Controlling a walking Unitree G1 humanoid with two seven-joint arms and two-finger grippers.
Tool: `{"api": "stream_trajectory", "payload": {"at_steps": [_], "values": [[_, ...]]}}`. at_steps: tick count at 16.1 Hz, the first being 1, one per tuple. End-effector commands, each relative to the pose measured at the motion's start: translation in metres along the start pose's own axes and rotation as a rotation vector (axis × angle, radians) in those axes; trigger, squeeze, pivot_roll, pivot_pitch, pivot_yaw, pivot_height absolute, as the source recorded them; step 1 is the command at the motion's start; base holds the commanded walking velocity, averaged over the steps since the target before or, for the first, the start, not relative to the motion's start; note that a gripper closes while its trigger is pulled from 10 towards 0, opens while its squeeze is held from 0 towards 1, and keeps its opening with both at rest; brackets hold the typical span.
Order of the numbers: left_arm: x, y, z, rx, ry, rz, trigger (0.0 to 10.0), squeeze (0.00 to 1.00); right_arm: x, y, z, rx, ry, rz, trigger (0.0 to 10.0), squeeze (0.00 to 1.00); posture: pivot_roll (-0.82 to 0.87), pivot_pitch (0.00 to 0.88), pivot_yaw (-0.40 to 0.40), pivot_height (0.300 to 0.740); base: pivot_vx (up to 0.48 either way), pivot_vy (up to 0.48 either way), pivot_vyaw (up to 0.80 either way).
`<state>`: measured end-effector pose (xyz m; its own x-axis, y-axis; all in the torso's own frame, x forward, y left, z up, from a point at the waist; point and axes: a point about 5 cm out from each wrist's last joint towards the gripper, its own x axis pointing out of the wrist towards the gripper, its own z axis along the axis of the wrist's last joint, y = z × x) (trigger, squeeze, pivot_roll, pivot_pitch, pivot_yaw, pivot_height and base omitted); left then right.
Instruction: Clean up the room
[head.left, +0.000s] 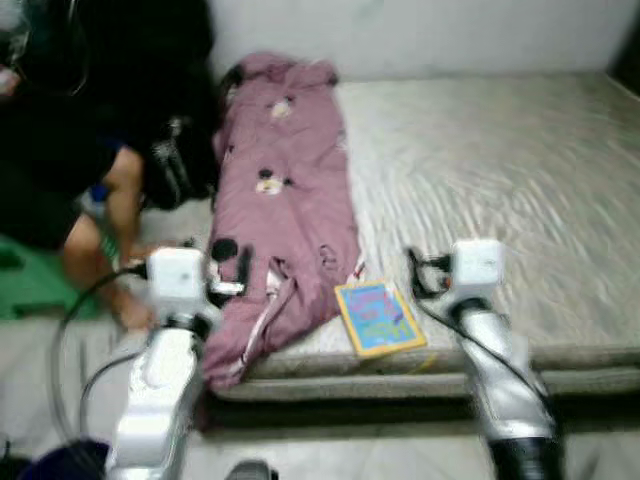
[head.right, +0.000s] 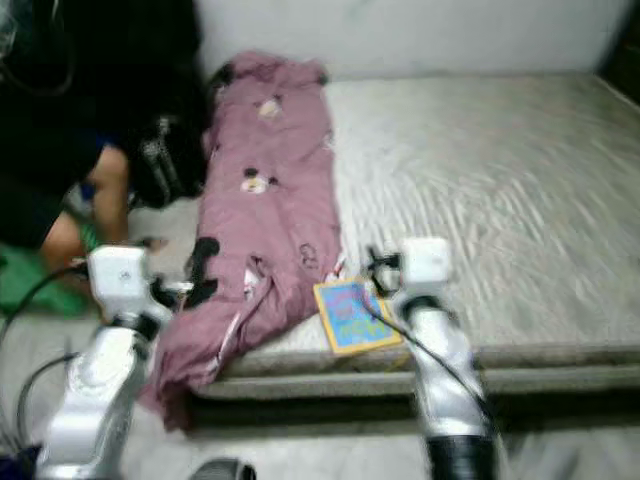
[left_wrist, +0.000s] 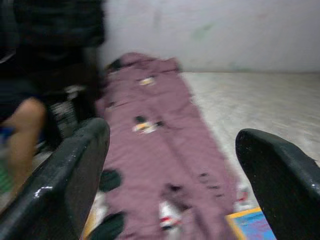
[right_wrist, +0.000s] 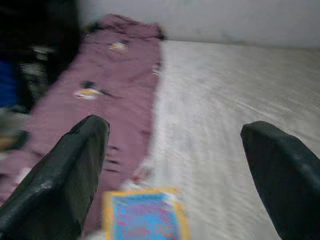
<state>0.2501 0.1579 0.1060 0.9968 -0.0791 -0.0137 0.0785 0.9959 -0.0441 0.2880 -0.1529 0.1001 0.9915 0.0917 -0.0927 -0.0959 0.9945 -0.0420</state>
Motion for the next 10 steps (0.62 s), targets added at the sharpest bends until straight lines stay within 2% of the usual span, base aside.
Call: {"api": "stream_trajectory", "payload": {"at_steps": [1, 4, 6, 8, 10], "values": [[0.002, -0.003, 0.001, -0.016, -0.006, -0.012, 10.0, 0.00, 0.000, -0.006, -0.003, -0.010, 0.004, -0.012, 10.0, 0.00, 0.00, 0.000, 0.011, 0.740, 0.000, 0.000, 0.80], [0.007, -0.004, 0.003, 0.003, -0.016, -0.046, 10.0, 0.00, 0.011, 0.002, 0.005, 0.003, -0.040, 0.008, 10.0, 0.00, 0.00, 0.000, 0.032, 0.740, 0.000, 0.000, 0.80], [0.014, -0.006, 0.008, 0.001, -0.046, -0.062, 10.0, 0.00, 0.022, 0.012, 0.013, 0.025, -0.076, 0.030, 10.0, 0.00, 0.00, 0.000, 0.039, 0.740, 0.000, 0.000, 0.00], [0.015, -0.009, 0.011, 0.001, -0.062, -0.085, 10.0, 0.00, 0.025, 0.020, 0.015, 0.014, -0.090, 0.054, 10.0, 0.00, 0.01, 0.000, 0.034, 0.740, 0.131, 0.000, 0.00], [0.015, -0.007, 0.011, -0.005, -0.064, -0.082, 10.0, 0.00, 0.026, 0.017, 0.014, 0.035, -0.086, 0.044, 10.0, 0.00, 0.01, 0.000, 0.033, 0.740, 0.309, 0.000, 0.00]]}}
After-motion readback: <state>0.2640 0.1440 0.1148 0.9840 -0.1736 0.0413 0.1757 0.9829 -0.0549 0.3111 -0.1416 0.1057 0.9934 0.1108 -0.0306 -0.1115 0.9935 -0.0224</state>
